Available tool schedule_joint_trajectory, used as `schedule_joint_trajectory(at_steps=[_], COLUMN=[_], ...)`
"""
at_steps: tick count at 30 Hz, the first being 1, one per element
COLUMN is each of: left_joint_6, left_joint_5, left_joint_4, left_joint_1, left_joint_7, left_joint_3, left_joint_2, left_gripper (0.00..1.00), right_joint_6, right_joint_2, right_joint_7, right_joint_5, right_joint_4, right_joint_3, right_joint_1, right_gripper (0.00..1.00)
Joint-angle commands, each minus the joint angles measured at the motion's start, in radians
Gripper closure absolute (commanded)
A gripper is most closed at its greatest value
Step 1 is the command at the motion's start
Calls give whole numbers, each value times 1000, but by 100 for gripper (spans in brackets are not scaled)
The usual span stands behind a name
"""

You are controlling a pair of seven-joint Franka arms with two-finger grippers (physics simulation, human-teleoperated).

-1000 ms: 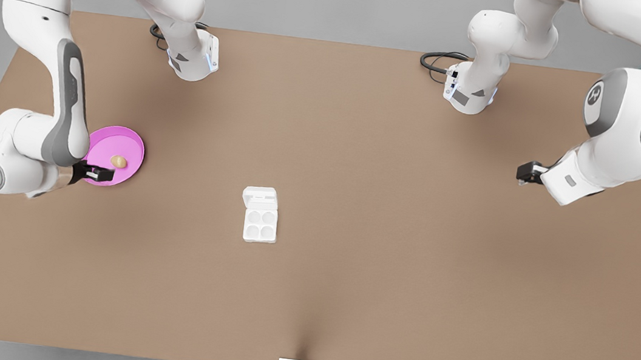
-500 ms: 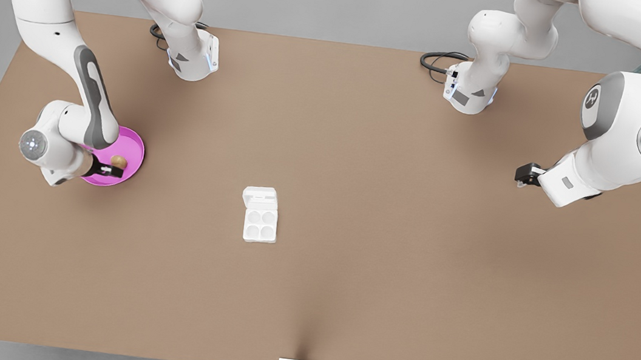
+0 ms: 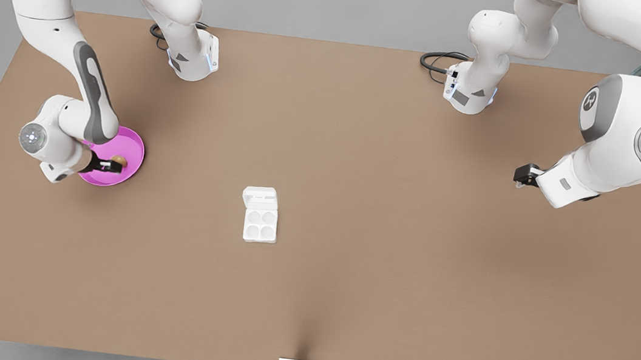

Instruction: Pack egg into the box and close the box lid

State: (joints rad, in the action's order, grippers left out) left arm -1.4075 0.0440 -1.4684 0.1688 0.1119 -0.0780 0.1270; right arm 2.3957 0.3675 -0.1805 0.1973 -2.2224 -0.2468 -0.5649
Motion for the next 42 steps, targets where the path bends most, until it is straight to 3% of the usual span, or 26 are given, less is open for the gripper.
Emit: schedule_joint_trajectory(at_steps=[1, 23, 25, 28, 42], left_joint_6=[1, 1, 1, 2, 2], left_joint_5=[1, 1, 1, 1, -1], left_joint_4=[0, -3, -3, -3, -3], left_joint_1=[0, 3, 3, 3, 3], left_joint_7=[9, 9, 9, 9, 9], left_joint_3=[0, 0, 0, 1, 1], left_joint_2=[0, 2, 5, 5, 6], left_gripper=[0, 0, 0, 0, 0], right_joint_6=[-12, -23, 161, 207, 198], right_joint_2=[1, -39, -62, -61, -42], right_joint_7=[-97, -91, -102, -116, -125], right_joint_5=[-2, -38, -38, -36, -35], right_joint_4=[0, -97, -168, -171, -154], right_joint_3=[0, -20, -20, -22, -26], right_joint_1=[-15, 25, 3, -4, -44], right_gripper=[0, 0, 0, 0, 0])
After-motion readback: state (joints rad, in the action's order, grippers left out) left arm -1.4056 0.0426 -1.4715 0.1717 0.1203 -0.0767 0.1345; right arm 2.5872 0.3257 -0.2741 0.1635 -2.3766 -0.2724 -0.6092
